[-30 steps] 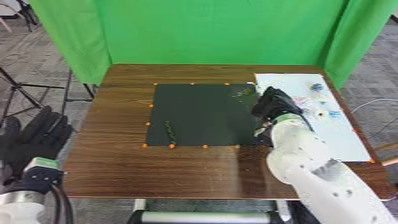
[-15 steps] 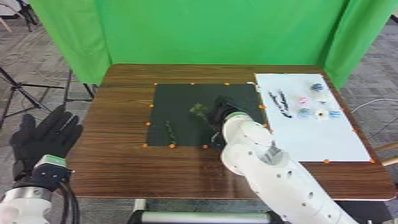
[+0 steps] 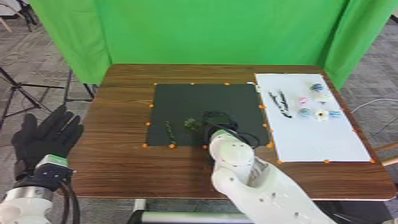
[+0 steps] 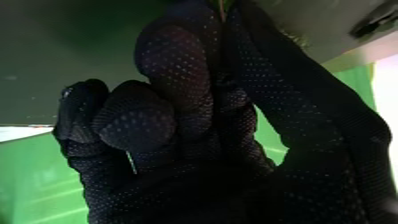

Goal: Arrange flowers

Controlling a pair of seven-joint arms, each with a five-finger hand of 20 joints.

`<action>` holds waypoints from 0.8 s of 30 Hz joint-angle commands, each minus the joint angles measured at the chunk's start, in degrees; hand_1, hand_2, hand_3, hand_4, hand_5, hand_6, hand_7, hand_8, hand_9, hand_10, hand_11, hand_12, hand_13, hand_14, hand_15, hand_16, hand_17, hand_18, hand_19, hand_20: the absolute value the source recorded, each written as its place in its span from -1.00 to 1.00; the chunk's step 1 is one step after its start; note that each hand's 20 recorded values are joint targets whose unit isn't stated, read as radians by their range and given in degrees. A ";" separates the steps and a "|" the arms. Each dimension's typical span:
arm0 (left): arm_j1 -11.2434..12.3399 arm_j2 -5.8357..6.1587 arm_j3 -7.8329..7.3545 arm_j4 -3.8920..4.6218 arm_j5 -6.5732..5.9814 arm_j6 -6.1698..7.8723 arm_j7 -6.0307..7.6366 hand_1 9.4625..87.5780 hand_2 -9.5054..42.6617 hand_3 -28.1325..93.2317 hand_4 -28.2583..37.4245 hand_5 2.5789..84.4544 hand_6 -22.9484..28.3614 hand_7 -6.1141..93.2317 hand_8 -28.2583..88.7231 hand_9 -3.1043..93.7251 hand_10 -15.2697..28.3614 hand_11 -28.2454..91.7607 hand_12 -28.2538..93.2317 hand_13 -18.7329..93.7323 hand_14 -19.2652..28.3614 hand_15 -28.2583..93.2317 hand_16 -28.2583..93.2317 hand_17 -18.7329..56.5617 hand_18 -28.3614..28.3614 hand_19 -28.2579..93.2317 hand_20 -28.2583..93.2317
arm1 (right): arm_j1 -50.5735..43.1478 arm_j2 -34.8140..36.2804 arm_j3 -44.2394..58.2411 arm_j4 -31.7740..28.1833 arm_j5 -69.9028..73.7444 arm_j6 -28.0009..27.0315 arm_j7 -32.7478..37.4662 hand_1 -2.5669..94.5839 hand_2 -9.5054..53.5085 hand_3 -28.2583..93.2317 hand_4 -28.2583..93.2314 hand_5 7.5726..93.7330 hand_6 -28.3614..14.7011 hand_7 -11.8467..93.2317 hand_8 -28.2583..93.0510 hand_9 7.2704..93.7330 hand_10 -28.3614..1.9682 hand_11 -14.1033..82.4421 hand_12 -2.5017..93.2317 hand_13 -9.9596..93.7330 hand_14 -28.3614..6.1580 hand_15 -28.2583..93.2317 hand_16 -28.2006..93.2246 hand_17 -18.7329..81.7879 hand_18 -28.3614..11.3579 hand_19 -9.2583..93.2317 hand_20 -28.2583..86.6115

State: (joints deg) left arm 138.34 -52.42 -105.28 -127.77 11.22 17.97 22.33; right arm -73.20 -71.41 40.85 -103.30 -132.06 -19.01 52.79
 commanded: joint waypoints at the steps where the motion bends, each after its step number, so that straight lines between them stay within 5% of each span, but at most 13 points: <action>1: -0.49 0.32 0.66 0.39 -0.07 0.07 -0.37 -0.60 -0.10 0.63 -1.00 -0.15 0.18 -0.55 -0.70 -0.33 0.32 -0.16 -0.42 -0.33 0.30 -0.03 -0.73 -0.51 0.33 -0.12 -0.41 | -0.93 -0.93 0.25 -1.46 1.38 -0.35 -0.10 0.05 -1.00 0.67 -0.79 0.70 0.16 -0.16 -0.11 0.84 -0.03 0.17 -0.17 0.72 -0.03 0.61 0.10 0.23 -1.00 1.00 0.05; 13: -0.17 -0.01 1.26 0.40 -0.45 -0.18 -0.62 -0.60 -0.10 0.63 -1.00 -0.16 0.18 -0.55 -0.70 -0.34 0.31 -0.16 -0.42 -0.33 0.30 -0.04 -0.72 -0.52 0.33 -0.12 -0.41 | -0.83 -0.75 1.75 -0.49 0.72 0.59 -0.50 -0.13 -1.00 0.63 -0.80 0.65 0.13 -0.25 -0.19 0.81 -0.05 0.14 -0.21 0.71 -0.02 0.58 0.11 0.22 -1.00 1.00 0.05; 20: 0.44 -0.13 0.42 0.17 -0.81 -0.19 0.25 -0.61 -0.11 0.64 -1.00 -0.16 0.18 -0.55 -0.70 -0.34 0.32 -0.16 -0.42 -0.33 0.30 -0.04 -0.72 -0.52 0.34 -0.12 -0.41 | -0.71 0.13 2.19 -1.48 0.39 1.02 -0.51 -0.24 -1.00 0.65 -0.80 0.65 0.10 -0.22 -0.62 0.80 -0.06 0.13 -0.23 0.70 -0.03 0.58 0.10 0.21 -1.00 1.00 0.04; 24: 0.75 -0.22 0.18 0.13 -0.94 -0.18 0.24 -0.61 -0.11 0.64 -1.00 -0.16 0.18 -0.54 -0.70 -0.35 0.32 -0.16 -0.42 -0.34 0.30 -0.04 -0.72 -0.52 0.34 -0.11 -0.41 | -1.33 0.25 3.13 -2.83 2.05 -0.92 -0.07 -0.32 -1.00 0.63 -0.81 0.65 0.10 -0.23 -0.63 0.80 -0.07 0.12 -0.23 0.71 -0.03 0.58 0.10 0.21 -1.00 0.99 0.04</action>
State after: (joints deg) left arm 137.94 -52.25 -104.40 -127.42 10.81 17.94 22.36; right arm -73.90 -71.89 42.79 -104.46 -130.90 -18.21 51.90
